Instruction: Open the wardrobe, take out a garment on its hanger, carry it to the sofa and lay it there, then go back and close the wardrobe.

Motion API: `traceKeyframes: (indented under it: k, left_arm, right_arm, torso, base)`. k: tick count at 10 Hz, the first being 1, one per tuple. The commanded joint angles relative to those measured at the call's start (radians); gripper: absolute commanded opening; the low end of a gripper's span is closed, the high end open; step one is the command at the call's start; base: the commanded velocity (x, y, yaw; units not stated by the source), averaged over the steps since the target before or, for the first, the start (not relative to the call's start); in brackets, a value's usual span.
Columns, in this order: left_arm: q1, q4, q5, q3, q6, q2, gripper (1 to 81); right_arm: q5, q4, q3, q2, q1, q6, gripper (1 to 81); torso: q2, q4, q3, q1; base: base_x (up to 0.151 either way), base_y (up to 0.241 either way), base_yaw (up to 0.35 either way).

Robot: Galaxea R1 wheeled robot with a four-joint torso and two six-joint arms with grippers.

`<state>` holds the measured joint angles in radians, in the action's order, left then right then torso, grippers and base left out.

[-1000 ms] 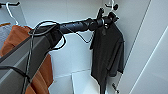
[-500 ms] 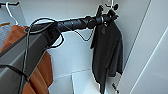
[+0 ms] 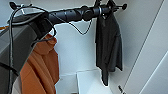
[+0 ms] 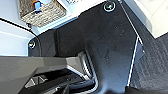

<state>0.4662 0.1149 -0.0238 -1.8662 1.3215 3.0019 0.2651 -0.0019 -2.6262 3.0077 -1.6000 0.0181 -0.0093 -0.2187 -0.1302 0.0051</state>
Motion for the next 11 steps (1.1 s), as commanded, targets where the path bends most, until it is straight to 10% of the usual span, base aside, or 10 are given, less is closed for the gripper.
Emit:
traceKeyframes:
  k: [1,2,4,11]
  left_arm:
    - [0.170,0.075,-0.016,0.033,-0.013,-0.032,1.0]
    - [0.168,0.075,-0.034,0.039,-0.015,-0.033,1.0]
    - [0.165,0.085,-0.051,0.045,-0.015,-0.033,1.0]
    - [0.064,0.131,-0.045,0.163,-0.015,-0.138,1.0]
  right_arm:
    - [-0.044,-0.001,0.006,0.000,0.031,-0.006,81.1]
    - [-0.044,-0.001,0.008,0.001,0.030,-0.006,81.1]
    - [-0.043,-0.001,0.008,0.001,0.031,-0.006,81.1]
    - [-0.044,-0.001,0.005,0.003,0.040,-0.007,81.1]
  torso:
    - [0.000,0.055,0.000,0.000]
    - [0.000,0.025,0.000,0.000]
    - [0.000,0.052,0.000,0.000]
    - [0.000,0.051,0.037,0.000]
  base:
    - [0.000,0.000,0.000]
    - [0.000,0.000,0.000]
    - [0.000,0.000,0.000]
    - [0.000,0.000,0.000]
